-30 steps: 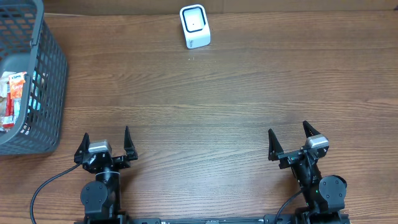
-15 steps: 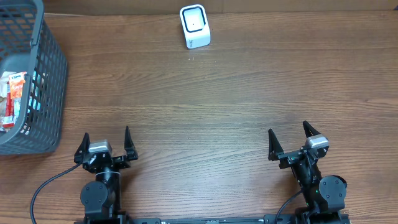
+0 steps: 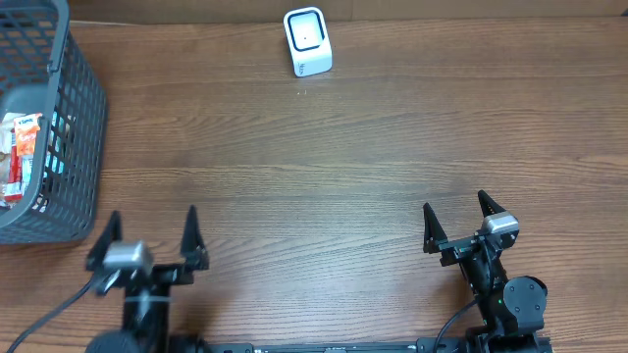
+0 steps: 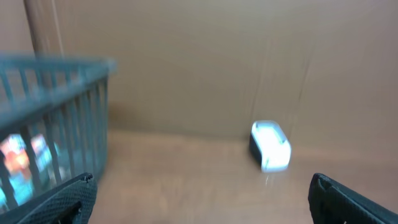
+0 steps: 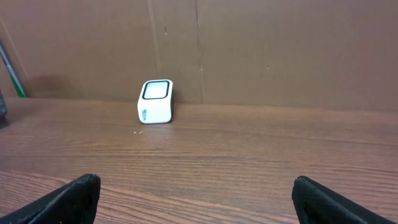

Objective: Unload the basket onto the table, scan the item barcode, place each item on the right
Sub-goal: 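Move the left gripper up and over into the grey basket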

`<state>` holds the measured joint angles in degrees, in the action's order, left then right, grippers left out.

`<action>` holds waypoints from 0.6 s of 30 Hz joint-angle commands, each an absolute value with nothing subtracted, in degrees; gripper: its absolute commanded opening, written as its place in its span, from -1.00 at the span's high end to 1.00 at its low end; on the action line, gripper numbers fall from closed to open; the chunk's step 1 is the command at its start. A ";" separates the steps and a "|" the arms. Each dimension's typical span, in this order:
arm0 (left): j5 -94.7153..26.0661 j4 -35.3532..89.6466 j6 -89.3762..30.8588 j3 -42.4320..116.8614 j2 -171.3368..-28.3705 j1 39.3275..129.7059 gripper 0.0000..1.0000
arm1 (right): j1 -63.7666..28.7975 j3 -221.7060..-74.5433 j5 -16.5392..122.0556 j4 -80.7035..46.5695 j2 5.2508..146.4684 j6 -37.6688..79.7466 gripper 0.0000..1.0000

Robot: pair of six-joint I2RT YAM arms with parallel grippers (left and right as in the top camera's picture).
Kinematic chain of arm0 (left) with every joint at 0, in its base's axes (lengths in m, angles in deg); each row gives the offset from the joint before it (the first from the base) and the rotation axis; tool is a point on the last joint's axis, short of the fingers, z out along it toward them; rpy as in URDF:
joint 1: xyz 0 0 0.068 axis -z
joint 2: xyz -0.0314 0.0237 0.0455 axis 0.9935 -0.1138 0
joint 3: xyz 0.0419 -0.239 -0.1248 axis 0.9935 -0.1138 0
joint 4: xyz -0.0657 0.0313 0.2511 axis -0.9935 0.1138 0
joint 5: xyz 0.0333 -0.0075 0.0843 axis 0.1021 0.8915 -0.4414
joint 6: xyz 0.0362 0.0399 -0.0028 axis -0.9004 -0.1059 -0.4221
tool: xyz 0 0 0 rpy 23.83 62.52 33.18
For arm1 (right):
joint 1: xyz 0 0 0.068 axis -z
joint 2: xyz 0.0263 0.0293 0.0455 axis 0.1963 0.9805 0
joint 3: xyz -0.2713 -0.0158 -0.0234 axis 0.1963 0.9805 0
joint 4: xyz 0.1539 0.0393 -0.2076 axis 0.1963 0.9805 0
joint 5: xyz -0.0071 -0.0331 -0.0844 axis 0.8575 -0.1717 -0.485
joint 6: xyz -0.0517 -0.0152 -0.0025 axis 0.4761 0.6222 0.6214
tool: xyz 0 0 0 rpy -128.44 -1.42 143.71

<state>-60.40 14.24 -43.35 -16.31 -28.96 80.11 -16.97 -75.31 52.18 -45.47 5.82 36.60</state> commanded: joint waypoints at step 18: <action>-61.30 14.70 -50.84 27.12 -47.28 80.48 -0.99 | -16.75 -74.70 51.89 -45.67 5.25 36.43 -1.00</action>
<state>-60.64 13.50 -46.25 19.88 -38.77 80.11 -16.97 -75.31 52.16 -45.49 5.82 36.62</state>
